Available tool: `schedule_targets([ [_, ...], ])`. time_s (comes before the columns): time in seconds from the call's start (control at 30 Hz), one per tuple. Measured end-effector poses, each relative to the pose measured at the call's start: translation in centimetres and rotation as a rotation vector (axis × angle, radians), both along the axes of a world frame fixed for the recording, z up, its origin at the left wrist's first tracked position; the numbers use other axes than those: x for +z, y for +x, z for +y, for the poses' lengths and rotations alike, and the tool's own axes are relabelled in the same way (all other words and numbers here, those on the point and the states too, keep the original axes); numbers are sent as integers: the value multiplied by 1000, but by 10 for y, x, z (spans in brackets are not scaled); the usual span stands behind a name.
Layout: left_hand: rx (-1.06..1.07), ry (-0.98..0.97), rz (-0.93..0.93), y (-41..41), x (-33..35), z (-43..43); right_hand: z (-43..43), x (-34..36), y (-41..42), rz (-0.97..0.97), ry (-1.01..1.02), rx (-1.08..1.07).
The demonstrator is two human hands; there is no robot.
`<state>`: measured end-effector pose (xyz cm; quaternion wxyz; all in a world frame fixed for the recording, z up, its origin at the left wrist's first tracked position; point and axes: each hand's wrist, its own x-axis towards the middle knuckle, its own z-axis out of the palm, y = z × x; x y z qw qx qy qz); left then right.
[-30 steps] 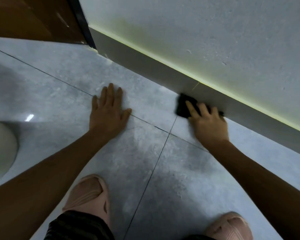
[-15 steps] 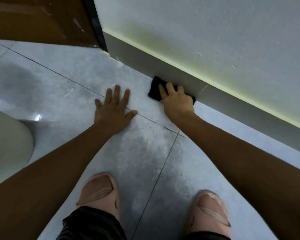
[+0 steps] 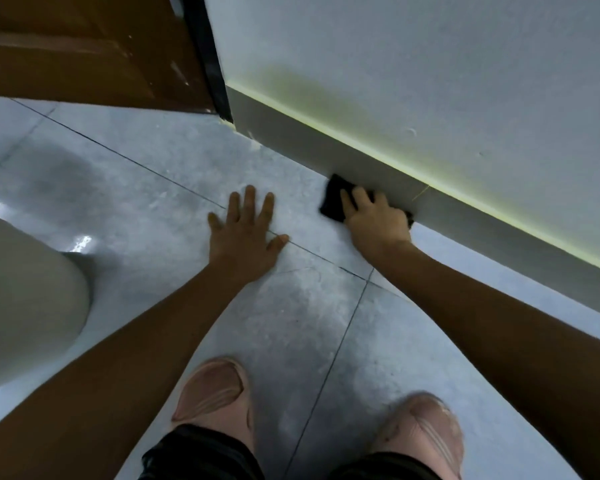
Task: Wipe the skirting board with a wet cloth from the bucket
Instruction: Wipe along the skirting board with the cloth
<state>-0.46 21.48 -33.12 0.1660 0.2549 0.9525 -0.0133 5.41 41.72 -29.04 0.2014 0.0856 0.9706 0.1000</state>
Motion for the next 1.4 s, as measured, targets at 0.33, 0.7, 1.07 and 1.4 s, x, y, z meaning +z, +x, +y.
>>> schedule_targets([
  [0.33, 22, 149, 54, -10, -4, -21, 22, -6, 33, 102, 21, 17],
  [0.7, 141, 108, 43, -20, -5, -41, -34, -7, -48, 95, 5, 114],
  [1.07, 317, 151, 33, -52, -5, -82, -22, -9, -30, 124, 26, 137],
  [1.4, 297, 100, 18, -53, -4, -85, -96, -1, -144, 88, -20, 300],
])
